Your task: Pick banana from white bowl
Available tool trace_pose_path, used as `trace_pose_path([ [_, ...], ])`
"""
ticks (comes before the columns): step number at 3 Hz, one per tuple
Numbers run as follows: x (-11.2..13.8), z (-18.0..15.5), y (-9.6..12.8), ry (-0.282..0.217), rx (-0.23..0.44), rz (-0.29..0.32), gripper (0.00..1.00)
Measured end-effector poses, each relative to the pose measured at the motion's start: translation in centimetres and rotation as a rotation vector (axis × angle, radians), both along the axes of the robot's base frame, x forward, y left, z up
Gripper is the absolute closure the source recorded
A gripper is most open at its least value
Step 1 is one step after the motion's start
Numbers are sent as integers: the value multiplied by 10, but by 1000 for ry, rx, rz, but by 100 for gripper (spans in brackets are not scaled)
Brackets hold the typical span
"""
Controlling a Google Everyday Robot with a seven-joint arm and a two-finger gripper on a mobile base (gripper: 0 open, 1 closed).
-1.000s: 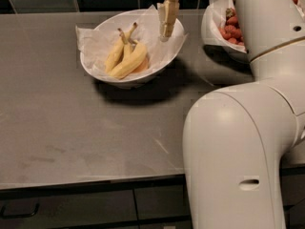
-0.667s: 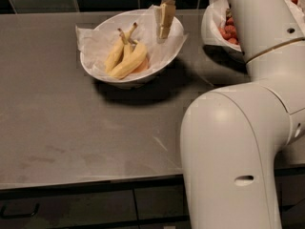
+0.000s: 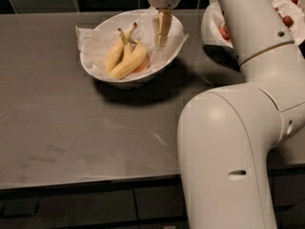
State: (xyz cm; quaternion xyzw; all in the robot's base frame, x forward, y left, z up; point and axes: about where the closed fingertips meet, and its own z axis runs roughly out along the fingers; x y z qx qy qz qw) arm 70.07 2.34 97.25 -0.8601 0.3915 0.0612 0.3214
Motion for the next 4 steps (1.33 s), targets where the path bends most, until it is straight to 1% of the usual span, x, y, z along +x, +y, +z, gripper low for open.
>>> trace_pose_path([
  [1, -7, -12, 1, 44, -6, 22, 0],
  [2, -9, -22, 10, 65, -15, 58, 0],
  [3, -8, -32, 20, 84, -6, 90, 0],
  [4, -7, -37, 19, 97, -2, 84, 12],
])
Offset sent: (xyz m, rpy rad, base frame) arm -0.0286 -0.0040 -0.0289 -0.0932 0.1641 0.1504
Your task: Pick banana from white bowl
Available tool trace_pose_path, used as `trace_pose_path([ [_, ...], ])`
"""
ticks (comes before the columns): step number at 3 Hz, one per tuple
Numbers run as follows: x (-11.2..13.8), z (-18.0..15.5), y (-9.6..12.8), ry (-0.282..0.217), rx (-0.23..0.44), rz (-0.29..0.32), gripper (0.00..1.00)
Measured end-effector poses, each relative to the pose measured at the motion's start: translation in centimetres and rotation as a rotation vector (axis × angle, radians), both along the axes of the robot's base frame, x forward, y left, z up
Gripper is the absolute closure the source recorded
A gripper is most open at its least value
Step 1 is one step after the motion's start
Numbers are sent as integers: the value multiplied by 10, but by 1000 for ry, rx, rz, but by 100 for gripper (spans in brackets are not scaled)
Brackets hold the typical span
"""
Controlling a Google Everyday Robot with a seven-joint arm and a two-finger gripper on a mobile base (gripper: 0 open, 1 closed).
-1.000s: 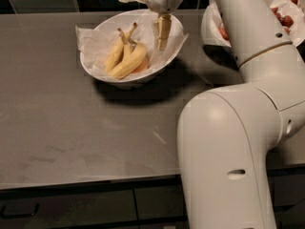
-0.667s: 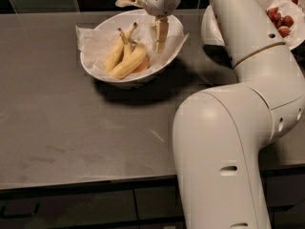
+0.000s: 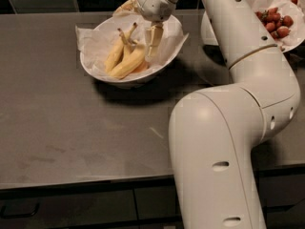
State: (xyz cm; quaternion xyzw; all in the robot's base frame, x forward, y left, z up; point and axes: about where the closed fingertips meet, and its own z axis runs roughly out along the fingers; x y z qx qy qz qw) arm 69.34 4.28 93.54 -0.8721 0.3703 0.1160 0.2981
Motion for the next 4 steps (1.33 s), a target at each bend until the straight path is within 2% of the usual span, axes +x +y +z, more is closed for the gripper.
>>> trace_pose_path([
  [1, 0, 0, 0, 0, 0, 0, 16],
  [2, 7, -8, 12, 7, 24, -1, 10],
  [3, 4, -31, 30, 77, 64, 19, 9],
  [4, -4, -46, 39, 137, 89, 26, 10],
])
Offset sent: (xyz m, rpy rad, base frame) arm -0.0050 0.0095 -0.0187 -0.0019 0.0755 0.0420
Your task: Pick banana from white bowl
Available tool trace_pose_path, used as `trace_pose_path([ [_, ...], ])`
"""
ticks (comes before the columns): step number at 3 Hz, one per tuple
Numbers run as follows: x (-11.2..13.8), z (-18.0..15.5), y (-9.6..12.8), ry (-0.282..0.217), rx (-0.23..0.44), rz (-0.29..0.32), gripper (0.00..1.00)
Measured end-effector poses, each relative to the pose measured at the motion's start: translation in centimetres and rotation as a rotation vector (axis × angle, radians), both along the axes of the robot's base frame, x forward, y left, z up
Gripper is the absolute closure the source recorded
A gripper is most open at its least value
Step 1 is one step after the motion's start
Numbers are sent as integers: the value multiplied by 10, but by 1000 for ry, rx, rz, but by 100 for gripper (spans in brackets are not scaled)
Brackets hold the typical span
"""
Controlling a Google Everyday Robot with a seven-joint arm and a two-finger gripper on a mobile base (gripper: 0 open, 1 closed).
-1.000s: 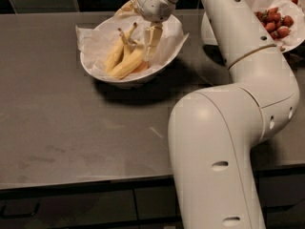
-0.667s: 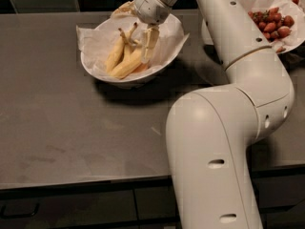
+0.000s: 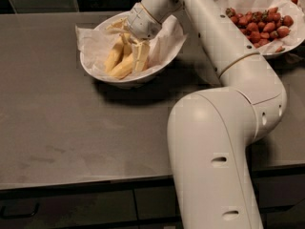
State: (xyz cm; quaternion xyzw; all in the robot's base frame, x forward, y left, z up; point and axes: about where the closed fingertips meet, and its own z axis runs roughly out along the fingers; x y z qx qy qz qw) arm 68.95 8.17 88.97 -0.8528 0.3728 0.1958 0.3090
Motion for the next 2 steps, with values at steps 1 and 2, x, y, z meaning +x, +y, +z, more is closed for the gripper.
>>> trace_pose_path([
  [1, -9, -4, 1, 29, 4, -2, 13],
  [2, -15, -8, 0, 52, 7, -5, 20],
])
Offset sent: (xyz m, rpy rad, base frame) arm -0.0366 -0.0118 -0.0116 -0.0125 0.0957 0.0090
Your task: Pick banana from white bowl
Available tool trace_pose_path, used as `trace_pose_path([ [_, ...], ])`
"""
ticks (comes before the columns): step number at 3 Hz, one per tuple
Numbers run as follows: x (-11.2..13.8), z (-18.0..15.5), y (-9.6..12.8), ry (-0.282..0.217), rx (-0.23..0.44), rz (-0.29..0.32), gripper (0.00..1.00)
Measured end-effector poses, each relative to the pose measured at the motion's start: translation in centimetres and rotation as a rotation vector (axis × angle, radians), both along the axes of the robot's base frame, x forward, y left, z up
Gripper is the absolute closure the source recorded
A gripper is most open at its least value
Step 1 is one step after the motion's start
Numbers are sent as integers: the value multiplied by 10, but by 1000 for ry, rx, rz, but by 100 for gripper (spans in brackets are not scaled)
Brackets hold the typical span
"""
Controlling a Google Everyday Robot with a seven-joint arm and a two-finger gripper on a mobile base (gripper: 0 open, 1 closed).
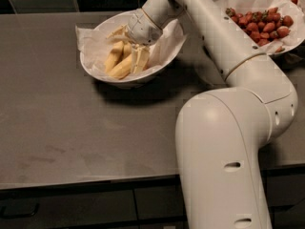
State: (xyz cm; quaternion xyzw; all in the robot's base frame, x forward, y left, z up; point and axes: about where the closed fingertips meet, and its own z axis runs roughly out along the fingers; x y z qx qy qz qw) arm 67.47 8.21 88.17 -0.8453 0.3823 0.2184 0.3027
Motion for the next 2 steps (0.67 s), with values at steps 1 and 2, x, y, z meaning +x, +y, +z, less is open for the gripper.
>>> trace_pose_path([
  [1, -3, -13, 5, 38, 4, 10, 22],
  [2, -6, -22, 9, 66, 2, 24, 40],
])
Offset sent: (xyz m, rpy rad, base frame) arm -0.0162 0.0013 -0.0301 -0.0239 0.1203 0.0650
